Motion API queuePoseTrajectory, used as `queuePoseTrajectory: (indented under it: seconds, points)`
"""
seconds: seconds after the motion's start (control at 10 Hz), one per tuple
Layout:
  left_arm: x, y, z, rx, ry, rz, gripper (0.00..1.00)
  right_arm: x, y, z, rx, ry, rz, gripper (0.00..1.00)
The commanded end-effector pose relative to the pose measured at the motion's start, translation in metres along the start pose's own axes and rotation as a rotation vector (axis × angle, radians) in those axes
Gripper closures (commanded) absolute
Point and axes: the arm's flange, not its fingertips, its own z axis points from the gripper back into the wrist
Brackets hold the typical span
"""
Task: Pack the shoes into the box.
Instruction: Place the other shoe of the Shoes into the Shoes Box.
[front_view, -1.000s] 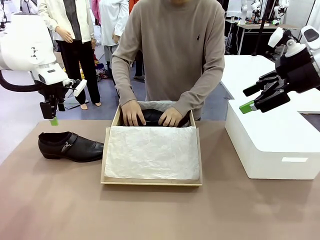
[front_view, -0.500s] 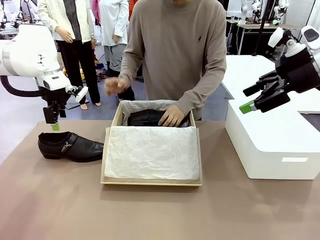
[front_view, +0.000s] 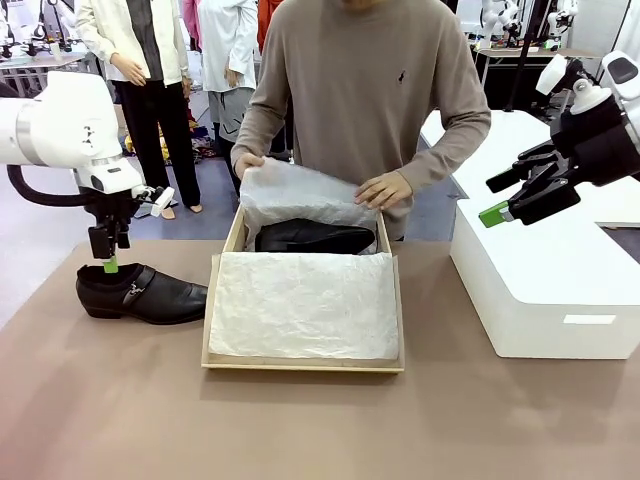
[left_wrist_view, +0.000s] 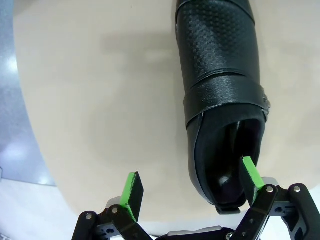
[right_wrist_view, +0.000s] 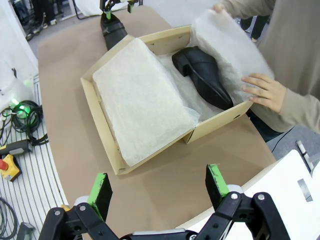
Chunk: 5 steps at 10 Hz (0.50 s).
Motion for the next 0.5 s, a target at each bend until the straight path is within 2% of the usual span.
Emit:
queuePoseTrajectory:
  seconds: [0.0, 0.4]
  points:
    - [-0.0044, 0.0082, -0.0022, 0.015, -0.013, -0.03, 0.0, 0.0005, -0.0037, -0.0014, 0.017, -0.028, 0.021, 0.0]
    - [-0.0073, 0.0134, -0.0115, 0.039, -0.021, -0.02, 0.0, 0.0005, -0.0037, -0.0014, 0.017, -0.028, 0.021, 0.0]
